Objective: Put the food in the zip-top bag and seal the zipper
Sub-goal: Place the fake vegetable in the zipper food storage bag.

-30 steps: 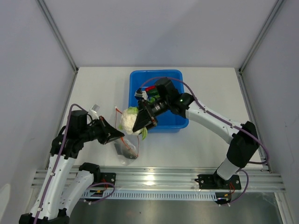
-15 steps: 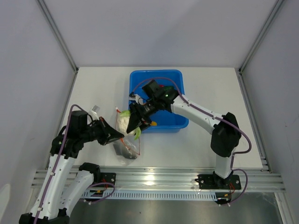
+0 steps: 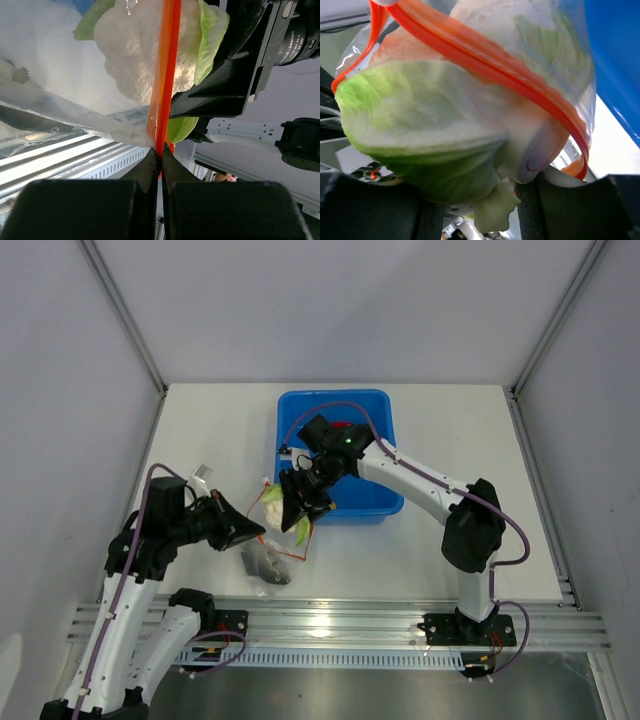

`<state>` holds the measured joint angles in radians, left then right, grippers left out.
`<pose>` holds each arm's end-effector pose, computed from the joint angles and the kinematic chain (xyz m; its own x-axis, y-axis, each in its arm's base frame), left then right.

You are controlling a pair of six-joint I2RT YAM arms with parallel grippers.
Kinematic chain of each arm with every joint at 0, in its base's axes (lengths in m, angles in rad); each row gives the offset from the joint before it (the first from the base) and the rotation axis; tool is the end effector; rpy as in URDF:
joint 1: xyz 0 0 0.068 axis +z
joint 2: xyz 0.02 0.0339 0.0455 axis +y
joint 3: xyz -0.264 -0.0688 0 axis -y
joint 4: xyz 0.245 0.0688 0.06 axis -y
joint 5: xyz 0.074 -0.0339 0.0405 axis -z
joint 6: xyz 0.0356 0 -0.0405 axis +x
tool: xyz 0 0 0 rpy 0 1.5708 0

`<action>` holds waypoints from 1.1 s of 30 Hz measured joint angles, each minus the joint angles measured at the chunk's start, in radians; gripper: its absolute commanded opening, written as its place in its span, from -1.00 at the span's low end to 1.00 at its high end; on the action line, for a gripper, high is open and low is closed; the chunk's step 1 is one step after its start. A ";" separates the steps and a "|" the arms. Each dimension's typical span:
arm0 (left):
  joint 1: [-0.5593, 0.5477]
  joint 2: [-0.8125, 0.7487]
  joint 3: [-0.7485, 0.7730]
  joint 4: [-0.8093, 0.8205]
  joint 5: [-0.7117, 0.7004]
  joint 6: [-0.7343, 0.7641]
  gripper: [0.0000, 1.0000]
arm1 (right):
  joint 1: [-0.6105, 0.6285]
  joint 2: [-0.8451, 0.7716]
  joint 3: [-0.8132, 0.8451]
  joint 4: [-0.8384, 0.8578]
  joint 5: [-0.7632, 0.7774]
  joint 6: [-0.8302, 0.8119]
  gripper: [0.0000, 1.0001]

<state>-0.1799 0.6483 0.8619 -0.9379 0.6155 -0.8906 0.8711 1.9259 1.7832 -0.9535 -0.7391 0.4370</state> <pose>0.1080 -0.0405 0.3152 -0.8544 -0.4898 -0.1736 -0.1474 0.5487 -0.8229 0.2448 0.3281 0.2964 -0.8422 -0.5148 -0.1604 -0.4495 0.5059 0.7363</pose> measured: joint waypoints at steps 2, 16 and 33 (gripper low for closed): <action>0.000 0.004 0.005 -0.001 0.000 0.000 -0.99 | 0.010 0.010 0.030 -0.031 0.025 -0.027 -0.42; 0.000 0.019 0.021 -0.030 -0.001 0.000 -0.99 | 0.127 0.122 0.244 -0.225 0.209 -0.203 0.99; 0.000 -0.002 0.021 -0.032 -0.001 0.000 -0.99 | 0.071 -0.002 0.270 -0.227 0.362 -0.142 0.86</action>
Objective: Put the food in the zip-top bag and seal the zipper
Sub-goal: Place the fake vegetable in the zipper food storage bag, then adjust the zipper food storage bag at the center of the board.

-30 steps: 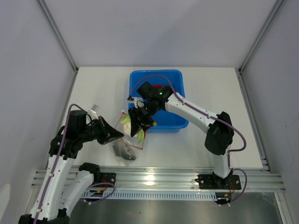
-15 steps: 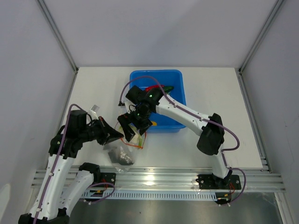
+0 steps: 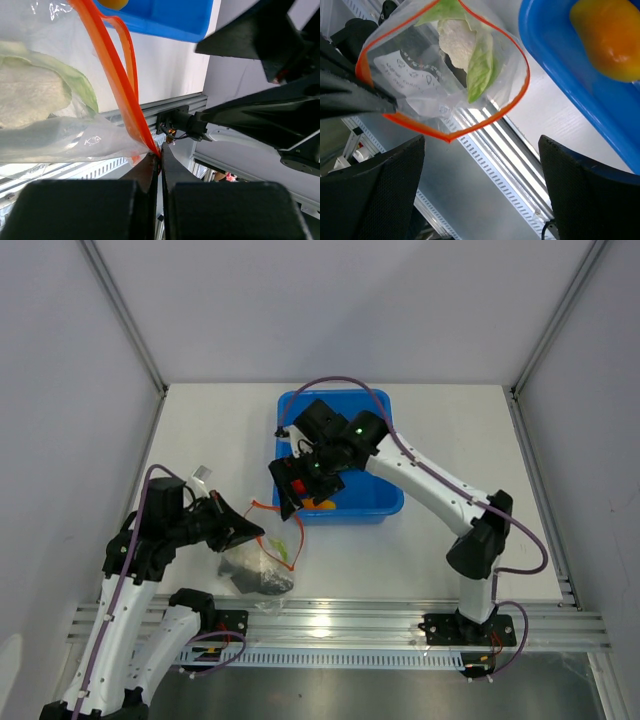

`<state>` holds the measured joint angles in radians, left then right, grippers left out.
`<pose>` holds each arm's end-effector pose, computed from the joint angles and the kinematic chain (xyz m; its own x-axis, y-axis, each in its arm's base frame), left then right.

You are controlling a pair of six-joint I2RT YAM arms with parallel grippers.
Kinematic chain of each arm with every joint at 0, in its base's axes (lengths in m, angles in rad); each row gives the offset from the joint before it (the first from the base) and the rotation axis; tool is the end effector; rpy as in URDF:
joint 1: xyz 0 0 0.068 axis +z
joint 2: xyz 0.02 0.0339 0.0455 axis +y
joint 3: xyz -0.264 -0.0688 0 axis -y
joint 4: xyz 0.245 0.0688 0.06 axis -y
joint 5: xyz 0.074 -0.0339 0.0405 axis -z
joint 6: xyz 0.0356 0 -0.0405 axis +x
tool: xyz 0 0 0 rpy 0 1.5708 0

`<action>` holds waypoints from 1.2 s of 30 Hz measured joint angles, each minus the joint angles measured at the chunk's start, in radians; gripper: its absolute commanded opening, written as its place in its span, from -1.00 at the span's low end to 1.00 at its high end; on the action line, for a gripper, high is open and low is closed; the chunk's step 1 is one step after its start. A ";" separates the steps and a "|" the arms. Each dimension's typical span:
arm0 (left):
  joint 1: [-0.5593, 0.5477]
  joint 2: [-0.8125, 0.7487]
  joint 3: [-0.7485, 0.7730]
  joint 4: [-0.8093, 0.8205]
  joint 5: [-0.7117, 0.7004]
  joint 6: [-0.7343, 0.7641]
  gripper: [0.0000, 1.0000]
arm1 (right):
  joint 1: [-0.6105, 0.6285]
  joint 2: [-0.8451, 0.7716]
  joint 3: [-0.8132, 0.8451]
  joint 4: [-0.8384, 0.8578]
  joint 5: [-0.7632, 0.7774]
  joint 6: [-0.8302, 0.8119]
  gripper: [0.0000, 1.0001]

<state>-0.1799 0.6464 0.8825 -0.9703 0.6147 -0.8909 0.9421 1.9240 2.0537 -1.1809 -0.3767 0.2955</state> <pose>0.1045 -0.0399 0.3191 -0.8557 -0.4901 -0.1663 -0.1559 0.5504 -0.8202 0.2245 0.3310 0.3594 -0.7387 -0.5554 -0.3820 -0.6736 0.5863 0.4501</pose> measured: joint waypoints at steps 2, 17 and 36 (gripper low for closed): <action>0.000 0.000 0.000 0.000 0.000 0.000 -0.99 | -0.013 -0.070 -0.058 0.011 0.011 0.006 0.76; 0.000 -0.010 -0.003 0.001 0.011 0.000 -0.99 | -0.014 -0.136 -0.451 0.212 -0.095 0.101 0.06; 0.000 -0.032 -0.004 -0.012 0.019 -0.003 -0.99 | -0.001 -0.039 -0.443 0.311 -0.157 0.141 -0.82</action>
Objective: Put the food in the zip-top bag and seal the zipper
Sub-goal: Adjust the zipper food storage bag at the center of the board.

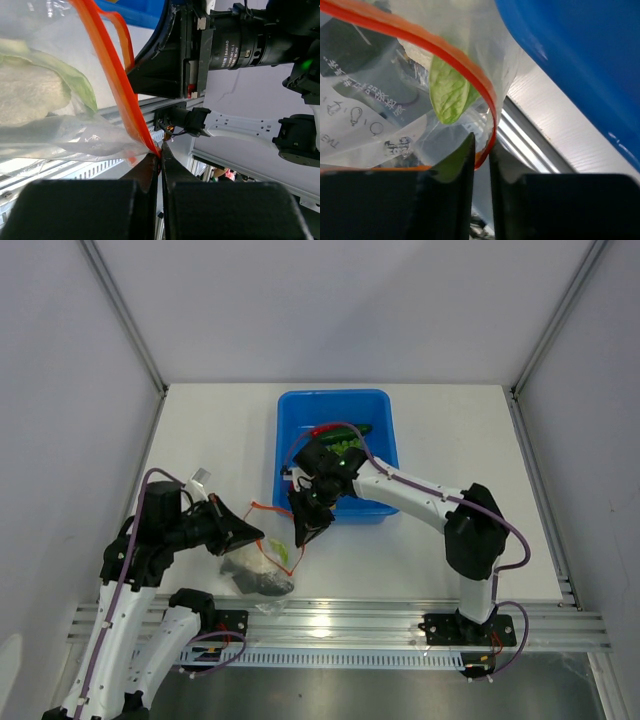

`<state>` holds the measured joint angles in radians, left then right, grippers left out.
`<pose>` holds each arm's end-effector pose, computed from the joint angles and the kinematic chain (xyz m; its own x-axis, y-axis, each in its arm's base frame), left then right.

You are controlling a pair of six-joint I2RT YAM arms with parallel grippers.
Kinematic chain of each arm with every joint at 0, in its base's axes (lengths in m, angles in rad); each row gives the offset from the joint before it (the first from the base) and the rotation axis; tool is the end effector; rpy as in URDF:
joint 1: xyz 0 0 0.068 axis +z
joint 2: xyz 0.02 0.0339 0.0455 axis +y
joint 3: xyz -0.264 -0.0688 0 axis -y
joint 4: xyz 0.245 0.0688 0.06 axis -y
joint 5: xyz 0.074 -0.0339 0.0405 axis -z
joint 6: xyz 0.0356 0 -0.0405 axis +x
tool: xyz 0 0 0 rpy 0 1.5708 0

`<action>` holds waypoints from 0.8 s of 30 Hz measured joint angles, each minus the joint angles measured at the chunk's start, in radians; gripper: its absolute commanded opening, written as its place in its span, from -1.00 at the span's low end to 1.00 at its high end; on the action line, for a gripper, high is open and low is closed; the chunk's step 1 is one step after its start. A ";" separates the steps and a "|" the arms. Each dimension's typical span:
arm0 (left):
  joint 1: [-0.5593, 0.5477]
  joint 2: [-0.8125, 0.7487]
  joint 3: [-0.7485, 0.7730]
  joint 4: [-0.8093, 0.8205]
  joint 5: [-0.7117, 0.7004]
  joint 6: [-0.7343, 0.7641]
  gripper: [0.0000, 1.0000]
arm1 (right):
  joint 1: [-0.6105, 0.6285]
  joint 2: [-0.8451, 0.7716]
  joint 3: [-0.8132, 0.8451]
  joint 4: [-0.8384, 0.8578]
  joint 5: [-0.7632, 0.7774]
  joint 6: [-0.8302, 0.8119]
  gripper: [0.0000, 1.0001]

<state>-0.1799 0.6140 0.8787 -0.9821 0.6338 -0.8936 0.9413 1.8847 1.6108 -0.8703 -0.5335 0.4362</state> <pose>0.0969 -0.0391 0.3201 -0.8598 -0.4819 -0.1687 -0.1386 0.5384 -0.8312 0.2190 0.3315 0.2608 -0.8322 -0.5247 -0.1794 -0.5167 0.6162 0.5944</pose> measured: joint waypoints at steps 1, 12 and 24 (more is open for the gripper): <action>0.000 -0.001 0.000 0.000 0.000 0.000 -0.99 | 0.000 0.001 0.000 0.002 -0.001 0.005 -1.00; 0.000 -0.019 -0.002 -0.024 -0.024 0.004 -0.99 | 0.016 0.037 0.424 -0.110 0.041 -0.031 -1.00; 0.000 -0.049 -0.082 -0.032 -0.053 -0.007 -0.99 | 0.048 0.046 0.376 -0.170 0.028 -0.064 -1.00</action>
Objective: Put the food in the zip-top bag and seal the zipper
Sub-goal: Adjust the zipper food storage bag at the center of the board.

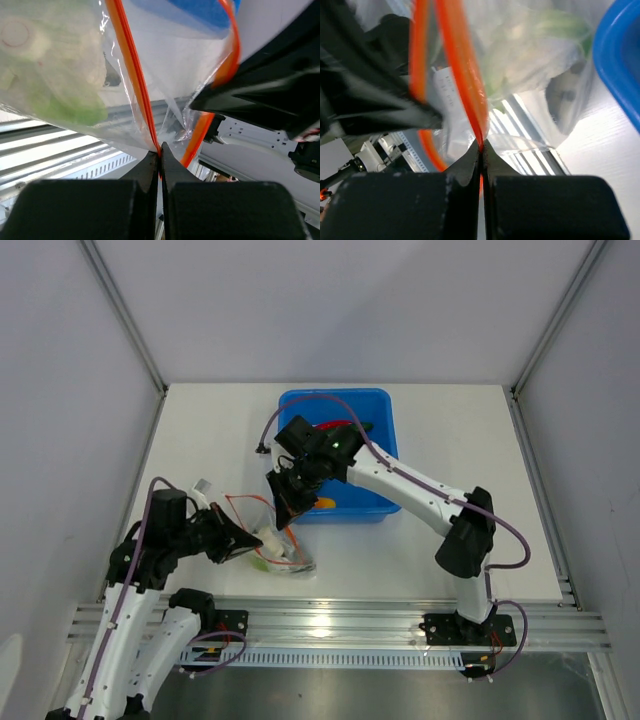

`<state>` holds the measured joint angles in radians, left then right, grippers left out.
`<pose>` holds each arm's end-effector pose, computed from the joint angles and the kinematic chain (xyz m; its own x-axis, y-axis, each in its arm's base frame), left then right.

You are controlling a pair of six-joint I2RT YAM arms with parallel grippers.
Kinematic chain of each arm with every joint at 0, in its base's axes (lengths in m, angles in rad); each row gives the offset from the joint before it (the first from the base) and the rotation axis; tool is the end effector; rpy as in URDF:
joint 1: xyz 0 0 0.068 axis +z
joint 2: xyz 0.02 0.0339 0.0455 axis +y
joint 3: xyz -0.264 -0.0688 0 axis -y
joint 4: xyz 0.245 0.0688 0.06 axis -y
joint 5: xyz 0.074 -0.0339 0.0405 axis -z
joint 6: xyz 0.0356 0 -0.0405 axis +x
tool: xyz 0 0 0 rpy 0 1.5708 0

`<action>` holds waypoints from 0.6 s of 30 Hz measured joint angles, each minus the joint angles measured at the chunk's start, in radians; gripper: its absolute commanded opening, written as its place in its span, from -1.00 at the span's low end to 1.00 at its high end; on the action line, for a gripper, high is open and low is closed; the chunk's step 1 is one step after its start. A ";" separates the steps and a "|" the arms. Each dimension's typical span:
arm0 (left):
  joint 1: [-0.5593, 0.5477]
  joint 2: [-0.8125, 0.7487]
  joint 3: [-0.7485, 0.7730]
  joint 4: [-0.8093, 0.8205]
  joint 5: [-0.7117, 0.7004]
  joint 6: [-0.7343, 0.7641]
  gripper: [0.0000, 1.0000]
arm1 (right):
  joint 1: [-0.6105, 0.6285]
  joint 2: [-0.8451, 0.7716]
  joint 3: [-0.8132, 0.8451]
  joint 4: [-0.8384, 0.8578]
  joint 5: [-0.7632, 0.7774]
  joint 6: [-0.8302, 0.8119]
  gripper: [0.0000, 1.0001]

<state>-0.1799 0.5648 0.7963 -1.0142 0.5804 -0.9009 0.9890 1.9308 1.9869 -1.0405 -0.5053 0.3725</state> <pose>0.0902 -0.0363 0.2962 -0.8479 -0.5121 -0.1371 -0.2135 0.5666 -0.7959 0.2122 0.3541 0.3466 -0.7460 -0.5546 -0.3687 -0.6514 0.4927 0.5769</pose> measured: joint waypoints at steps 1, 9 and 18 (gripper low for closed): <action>0.000 0.005 0.002 0.002 -0.003 0.001 -0.99 | 0.000 0.018 -0.001 -0.006 0.001 -0.007 -0.99; 0.000 0.019 0.037 -0.005 -0.012 0.011 -0.99 | -0.002 0.036 0.055 -0.047 0.018 -0.050 0.00; 0.000 0.016 0.021 -0.002 -0.010 0.014 -0.99 | -0.027 0.024 0.298 -0.084 0.106 -0.076 0.99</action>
<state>-0.1799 0.5812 0.8177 -1.0161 0.5705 -0.8864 0.9619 1.9545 2.2848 -1.1248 -0.3992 0.2966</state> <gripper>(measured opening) 0.005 0.987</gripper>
